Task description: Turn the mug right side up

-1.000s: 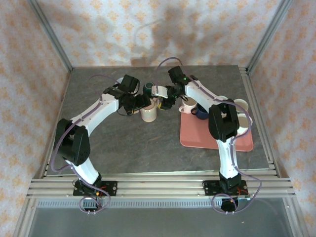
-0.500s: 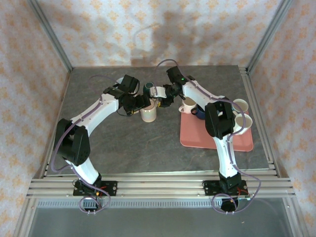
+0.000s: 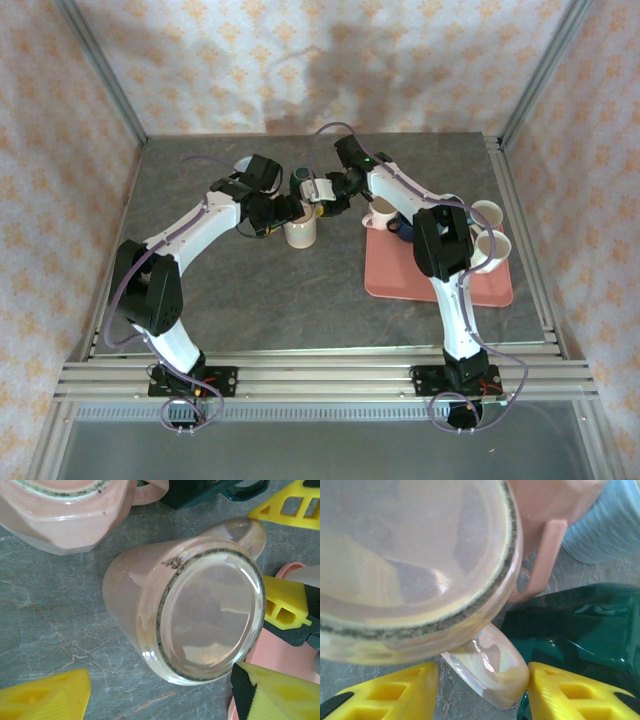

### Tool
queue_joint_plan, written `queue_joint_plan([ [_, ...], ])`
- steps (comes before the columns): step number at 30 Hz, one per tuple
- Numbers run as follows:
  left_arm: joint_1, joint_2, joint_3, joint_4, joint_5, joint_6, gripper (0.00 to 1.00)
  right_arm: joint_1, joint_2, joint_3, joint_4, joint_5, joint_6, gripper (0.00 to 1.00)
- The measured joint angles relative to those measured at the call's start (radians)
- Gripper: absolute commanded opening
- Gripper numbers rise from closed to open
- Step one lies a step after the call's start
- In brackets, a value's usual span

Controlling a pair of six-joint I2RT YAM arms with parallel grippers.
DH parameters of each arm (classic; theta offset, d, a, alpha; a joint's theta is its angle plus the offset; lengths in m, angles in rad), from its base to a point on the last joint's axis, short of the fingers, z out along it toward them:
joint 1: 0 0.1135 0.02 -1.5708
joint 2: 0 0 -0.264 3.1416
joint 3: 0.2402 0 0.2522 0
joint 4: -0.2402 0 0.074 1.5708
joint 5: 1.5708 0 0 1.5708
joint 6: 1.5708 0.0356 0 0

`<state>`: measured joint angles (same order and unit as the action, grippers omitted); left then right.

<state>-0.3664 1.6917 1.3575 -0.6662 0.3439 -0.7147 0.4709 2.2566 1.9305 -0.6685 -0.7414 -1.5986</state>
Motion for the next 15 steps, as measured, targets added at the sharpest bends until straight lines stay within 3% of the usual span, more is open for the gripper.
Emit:
queue_joint_plan([
  [6, 0.000, 0.000, -0.020, 0.001, 0.000, -0.019, 0.75, 0.011, -0.005, -0.016, -0.038, 0.001, -0.028, 0.42],
  [11, 0.002, -0.004, -0.054, 0.002, 0.000, -0.026, 0.75, 0.024, -0.083, -0.126, -0.060, 0.008, 0.000, 0.36],
  [15, 0.011, -0.021, -0.070, 0.002, 0.000, -0.026, 0.75, 0.058, -0.163, -0.201, -0.097, 0.025, 0.063, 0.38],
])
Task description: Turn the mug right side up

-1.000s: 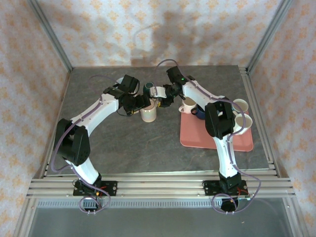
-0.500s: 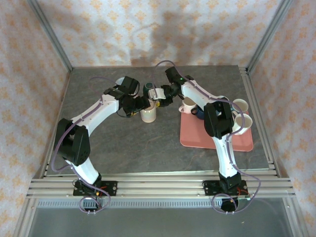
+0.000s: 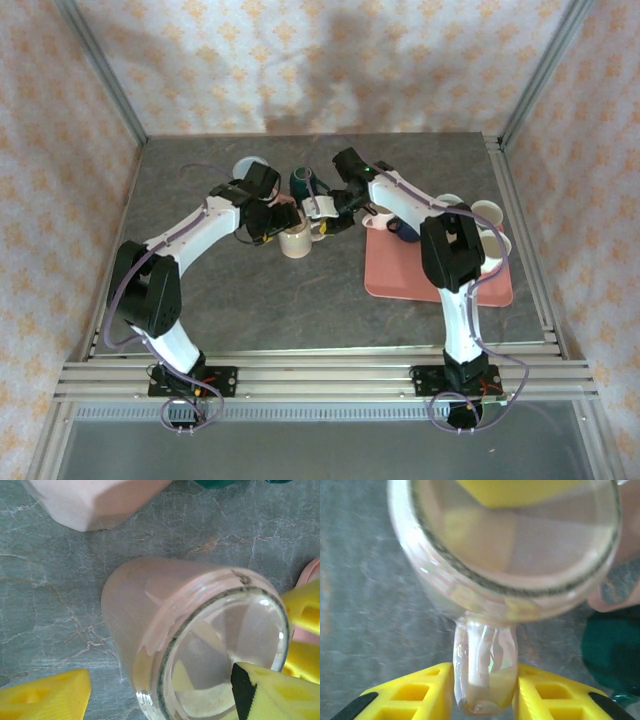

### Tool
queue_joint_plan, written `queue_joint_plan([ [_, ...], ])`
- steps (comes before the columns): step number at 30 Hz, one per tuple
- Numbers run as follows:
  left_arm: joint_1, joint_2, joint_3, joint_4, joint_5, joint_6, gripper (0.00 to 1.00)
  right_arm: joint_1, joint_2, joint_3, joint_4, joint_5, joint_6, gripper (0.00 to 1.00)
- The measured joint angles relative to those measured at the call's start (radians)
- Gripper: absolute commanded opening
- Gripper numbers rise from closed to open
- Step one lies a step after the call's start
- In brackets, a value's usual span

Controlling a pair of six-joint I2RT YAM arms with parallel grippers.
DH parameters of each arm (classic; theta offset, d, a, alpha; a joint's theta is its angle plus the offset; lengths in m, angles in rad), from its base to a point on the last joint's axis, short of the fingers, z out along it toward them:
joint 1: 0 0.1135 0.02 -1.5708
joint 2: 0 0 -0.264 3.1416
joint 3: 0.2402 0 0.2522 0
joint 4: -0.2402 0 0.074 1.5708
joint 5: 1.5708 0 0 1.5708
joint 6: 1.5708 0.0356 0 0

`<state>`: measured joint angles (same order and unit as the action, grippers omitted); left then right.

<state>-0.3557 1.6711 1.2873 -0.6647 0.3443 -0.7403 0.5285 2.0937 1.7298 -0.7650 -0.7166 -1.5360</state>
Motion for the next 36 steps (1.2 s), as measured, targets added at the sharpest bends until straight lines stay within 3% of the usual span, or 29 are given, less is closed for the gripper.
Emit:
queue_joint_plan([
  [6, 0.018, -0.024, -0.002, 0.001, 0.000, 0.000, 0.75, 0.047, -0.057, -0.040, -0.021, 0.011, 0.080, 0.44],
  [12, 0.039, -0.026, -0.007, 0.005, 0.019, 0.015, 0.75, 0.077, -0.063, -0.075, 0.004, 0.118, 0.357, 0.46],
  [20, 0.050, -0.026, -0.029, 0.027, 0.038, 0.016, 0.75, 0.101, -0.063, -0.075, 0.014, 0.200, 0.661, 0.39],
  [27, 0.051, -0.035, -0.050, 0.032, 0.041, 0.015, 0.74, 0.119, -0.063, -0.075, 0.026, 0.207, 0.742, 0.35],
  [36, 0.073, -0.111, -0.075, 0.028, 0.040, 0.015, 0.74, 0.138, -0.063, -0.075, 0.025, 0.227, 0.753, 0.20],
])
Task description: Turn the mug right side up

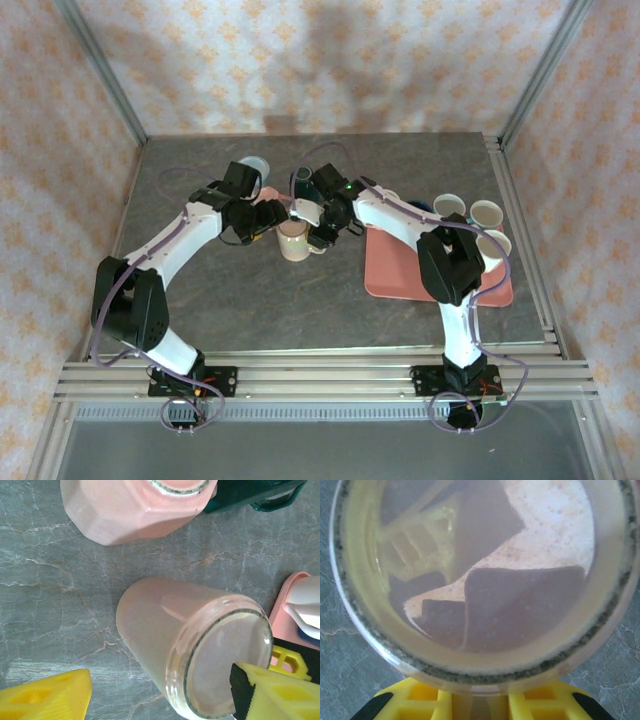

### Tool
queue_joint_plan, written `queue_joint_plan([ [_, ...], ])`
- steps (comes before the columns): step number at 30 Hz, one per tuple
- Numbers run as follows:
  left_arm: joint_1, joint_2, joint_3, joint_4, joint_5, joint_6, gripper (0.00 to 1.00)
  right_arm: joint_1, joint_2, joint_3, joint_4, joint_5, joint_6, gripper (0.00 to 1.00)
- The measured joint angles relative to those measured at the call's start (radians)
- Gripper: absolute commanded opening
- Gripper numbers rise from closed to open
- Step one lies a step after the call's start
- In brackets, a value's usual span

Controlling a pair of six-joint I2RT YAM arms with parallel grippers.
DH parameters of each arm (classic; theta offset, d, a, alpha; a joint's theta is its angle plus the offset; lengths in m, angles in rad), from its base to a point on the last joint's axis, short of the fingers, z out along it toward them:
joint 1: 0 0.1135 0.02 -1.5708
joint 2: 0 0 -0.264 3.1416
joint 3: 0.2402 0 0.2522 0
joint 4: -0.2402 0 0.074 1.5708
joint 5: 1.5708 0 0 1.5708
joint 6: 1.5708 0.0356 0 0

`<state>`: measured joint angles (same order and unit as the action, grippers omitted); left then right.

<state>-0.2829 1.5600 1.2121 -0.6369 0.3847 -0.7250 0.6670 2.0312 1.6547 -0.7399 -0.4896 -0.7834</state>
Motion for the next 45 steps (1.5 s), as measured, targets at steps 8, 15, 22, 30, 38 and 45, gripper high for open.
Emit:
queue_joint_plan([
  [8, 0.004, -0.048, -0.031, -0.018, -0.003, 0.008, 0.74, 0.000, -0.011, -0.013, 0.002, 0.012, 0.003, 0.00],
  [15, 0.026, -0.145, -0.064, -0.040, -0.002, 0.015, 0.74, 0.000, -0.072, -0.079, -0.005, 0.001, 0.102, 0.00],
  [22, 0.050, -0.235, -0.096, -0.056, 0.020, 0.007, 0.75, 0.000, -0.087, -0.084, -0.003, -0.042, 0.336, 0.00],
  [30, 0.085, -0.315, -0.145, -0.057, 0.108, -0.053, 0.75, 0.000, -0.115, -0.084, -0.004, -0.079, 0.640, 0.00],
  [38, 0.127, -0.353, -0.157, -0.055, 0.211, -0.153, 0.72, 0.000, -0.227, -0.084, 0.012, -0.091, 0.941, 0.00],
  [45, 0.127, -0.360, -0.163, -0.042, 0.274, -0.243, 0.69, 0.000, -0.315, -0.084, 0.018, -0.077, 1.200, 0.00],
])
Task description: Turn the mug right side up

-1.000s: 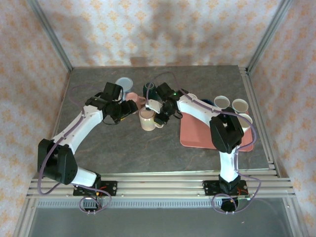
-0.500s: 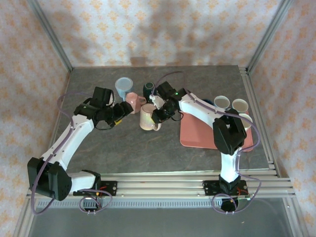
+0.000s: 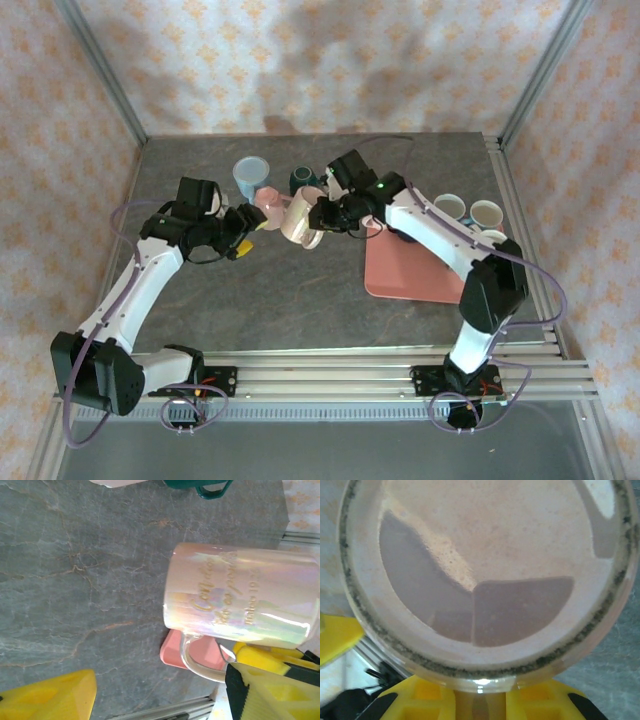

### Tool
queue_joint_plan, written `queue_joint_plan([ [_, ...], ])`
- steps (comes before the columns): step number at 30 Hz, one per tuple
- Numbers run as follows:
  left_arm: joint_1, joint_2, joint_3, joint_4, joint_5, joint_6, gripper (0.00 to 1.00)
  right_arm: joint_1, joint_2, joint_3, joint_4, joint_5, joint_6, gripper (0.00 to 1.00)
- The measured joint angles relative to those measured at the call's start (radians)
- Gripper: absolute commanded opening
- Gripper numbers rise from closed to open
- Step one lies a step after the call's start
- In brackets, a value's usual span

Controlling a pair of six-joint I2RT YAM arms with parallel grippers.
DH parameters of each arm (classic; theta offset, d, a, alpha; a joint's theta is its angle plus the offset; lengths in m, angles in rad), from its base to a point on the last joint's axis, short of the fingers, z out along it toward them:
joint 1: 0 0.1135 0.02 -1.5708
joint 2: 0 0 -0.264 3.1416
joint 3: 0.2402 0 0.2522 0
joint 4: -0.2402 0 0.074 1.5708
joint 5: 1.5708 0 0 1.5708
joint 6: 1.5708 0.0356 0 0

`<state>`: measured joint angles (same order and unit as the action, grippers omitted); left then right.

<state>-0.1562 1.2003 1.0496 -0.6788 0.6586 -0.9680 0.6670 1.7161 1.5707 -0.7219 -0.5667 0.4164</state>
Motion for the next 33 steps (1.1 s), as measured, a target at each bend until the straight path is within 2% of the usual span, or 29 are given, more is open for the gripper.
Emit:
queue_joint_plan([
  [8, 0.000, -0.083, -0.104, 0.212, 0.076, -0.248, 0.70, 0.000, -0.169, -0.078, 0.184, 0.010, 0.311, 0.00],
  [15, -0.008, -0.214, -0.144, 0.446, 0.064, -0.503, 0.68, 0.000, -0.285, -0.193, 0.401, 0.042, 0.543, 0.00],
  [19, -0.060, -0.224, -0.161, 0.558, 0.053, -0.639, 0.67, 0.000, -0.311, -0.234, 0.477, 0.053, 0.631, 0.00],
  [27, -0.209, -0.137, -0.088, 0.573, 0.013, -0.707, 0.60, 0.000, -0.370, -0.291, 0.533, 0.082, 0.724, 0.00],
  [33, -0.274, -0.124, -0.069, 0.599, -0.037, -0.735, 0.53, 0.000, -0.402, -0.293, 0.555, 0.084, 0.748, 0.00],
])
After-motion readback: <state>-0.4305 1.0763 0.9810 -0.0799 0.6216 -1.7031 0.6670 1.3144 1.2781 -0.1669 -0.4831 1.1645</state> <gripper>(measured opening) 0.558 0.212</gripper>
